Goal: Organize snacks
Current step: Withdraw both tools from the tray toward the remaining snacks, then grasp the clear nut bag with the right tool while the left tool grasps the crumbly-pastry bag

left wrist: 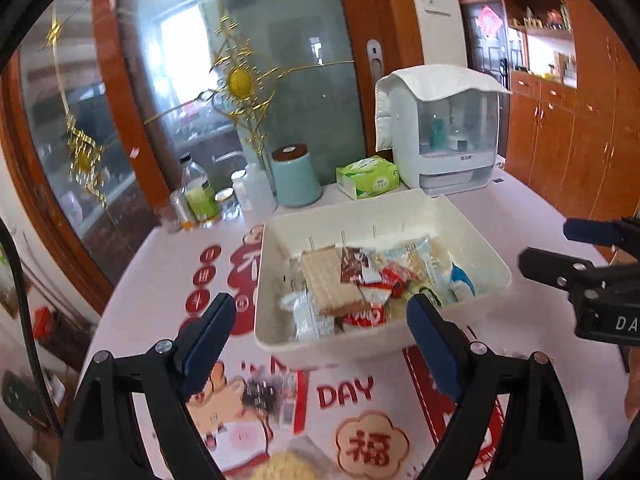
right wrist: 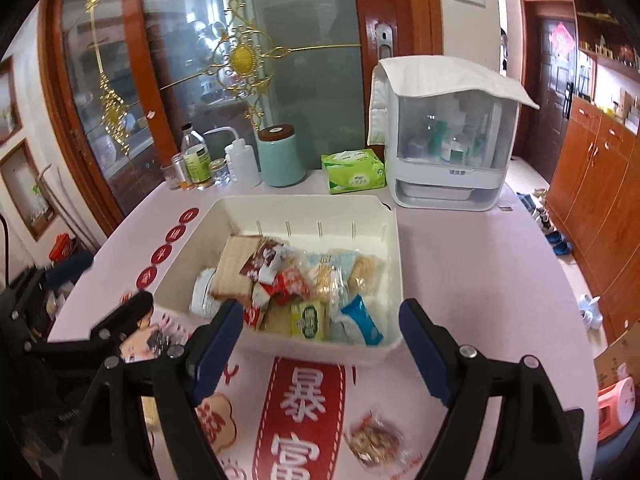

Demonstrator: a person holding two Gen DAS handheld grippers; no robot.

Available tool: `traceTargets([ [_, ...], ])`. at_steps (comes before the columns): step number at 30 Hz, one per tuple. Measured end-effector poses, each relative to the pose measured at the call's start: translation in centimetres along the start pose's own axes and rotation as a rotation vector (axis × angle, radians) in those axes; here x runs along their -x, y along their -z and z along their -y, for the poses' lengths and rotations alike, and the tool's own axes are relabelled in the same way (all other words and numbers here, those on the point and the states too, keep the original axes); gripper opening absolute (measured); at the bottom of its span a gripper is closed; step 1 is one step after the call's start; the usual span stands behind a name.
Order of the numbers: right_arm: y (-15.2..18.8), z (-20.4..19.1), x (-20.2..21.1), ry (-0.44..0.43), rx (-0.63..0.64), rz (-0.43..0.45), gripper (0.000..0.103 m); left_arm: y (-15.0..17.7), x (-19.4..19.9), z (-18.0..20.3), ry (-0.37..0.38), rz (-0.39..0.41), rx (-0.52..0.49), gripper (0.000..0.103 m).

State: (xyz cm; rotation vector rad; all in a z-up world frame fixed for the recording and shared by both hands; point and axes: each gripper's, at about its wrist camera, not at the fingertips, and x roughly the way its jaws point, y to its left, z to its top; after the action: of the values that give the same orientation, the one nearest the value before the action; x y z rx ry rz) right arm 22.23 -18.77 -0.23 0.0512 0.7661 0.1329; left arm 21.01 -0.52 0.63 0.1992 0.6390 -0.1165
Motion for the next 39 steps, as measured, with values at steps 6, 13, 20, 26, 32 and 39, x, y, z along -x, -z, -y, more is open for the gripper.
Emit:
traceTargets([
  [6,2.9,-0.2,3.0,0.007,0.055,0.005,0.081,2.6,2.9,-3.6,0.067,-0.050,0.144,0.087],
  [13,6.3,0.6,4.3,0.027,0.059,-0.007,0.081,7.3,4.7,-6.8,0.068,-0.071,0.189,0.096],
  [20,8.8,1.3,2.7,0.019,0.050,-0.047,0.081,11.9,3.2,-8.4,0.062,-0.136,0.189,0.097],
  [26,11.1,1.7,0.1,0.000,0.088,-0.093,0.081,15.4,-0.7,-6.9,0.082,-0.236,0.039,0.097],
  [32,13.4,2.6,-3.3,0.000,0.148,-0.167,0.081,16.4,-3.7,-5.4,0.107,-0.310,-0.078,0.097],
  [39,14.1,3.1,-5.8,-0.008,0.201,-0.211,0.081,16.6,-6.1,-5.7,0.158,-0.378,-0.086,0.097],
])
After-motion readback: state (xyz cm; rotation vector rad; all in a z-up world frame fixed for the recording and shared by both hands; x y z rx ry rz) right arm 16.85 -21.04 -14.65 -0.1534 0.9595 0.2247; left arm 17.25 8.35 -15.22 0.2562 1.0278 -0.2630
